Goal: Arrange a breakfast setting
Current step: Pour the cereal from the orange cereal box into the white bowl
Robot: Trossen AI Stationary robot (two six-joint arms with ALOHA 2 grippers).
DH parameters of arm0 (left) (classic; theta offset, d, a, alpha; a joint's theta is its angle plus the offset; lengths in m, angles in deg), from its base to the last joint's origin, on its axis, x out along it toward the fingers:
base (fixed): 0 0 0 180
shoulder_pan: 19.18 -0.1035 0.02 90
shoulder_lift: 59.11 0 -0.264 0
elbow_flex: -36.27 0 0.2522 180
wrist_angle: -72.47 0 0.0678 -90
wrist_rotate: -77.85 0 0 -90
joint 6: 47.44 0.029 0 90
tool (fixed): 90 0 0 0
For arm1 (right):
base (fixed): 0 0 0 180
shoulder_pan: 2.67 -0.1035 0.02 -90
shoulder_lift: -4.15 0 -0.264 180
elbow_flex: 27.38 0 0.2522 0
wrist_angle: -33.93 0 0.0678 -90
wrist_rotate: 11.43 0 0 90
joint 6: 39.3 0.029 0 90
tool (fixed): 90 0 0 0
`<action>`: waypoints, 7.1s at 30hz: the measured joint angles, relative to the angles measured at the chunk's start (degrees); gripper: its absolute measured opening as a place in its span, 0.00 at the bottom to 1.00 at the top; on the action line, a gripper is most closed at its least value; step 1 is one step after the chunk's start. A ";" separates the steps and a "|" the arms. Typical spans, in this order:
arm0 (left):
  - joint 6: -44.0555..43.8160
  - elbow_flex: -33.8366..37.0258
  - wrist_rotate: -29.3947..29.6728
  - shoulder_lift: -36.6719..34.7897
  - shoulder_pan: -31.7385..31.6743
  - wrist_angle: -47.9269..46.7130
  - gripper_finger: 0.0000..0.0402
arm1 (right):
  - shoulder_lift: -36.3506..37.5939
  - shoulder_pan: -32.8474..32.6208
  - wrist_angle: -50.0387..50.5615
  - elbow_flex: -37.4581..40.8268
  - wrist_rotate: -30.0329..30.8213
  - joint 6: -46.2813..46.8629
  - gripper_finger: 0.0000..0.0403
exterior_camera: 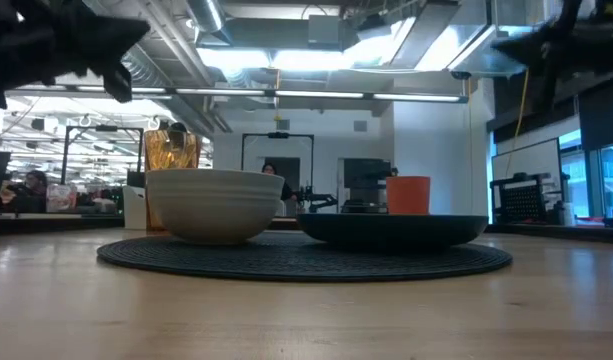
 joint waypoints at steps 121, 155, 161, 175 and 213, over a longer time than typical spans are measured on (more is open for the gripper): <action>13.71 -82.26 16.80 98.60 20.77 -9.48 0.51 | -66.45 -65.80 116.03 -67.44 -39.03 26.16 0.01; 6.52 -82.24 19.85 93.62 24.50 -36.61 0.90 | -52.55 -62.62 112.41 -79.73 2.03 47.68 0.00; 10.34 -82.24 21.02 87.15 23.88 -39.35 0.90 | -52.55 -62.62 114.97 -79.73 3.54 50.45 0.00; 14.15 -82.26 23.48 86.10 19.64 -38.62 0.99 | -52.72 -62.62 112.82 -79.75 6.90 48.18 0.00; 21.63 -82.26 2.01 86.10 10.32 -27.06 0.99 | -53.26 -62.62 107.93 -79.73 9.00 40.35 0.00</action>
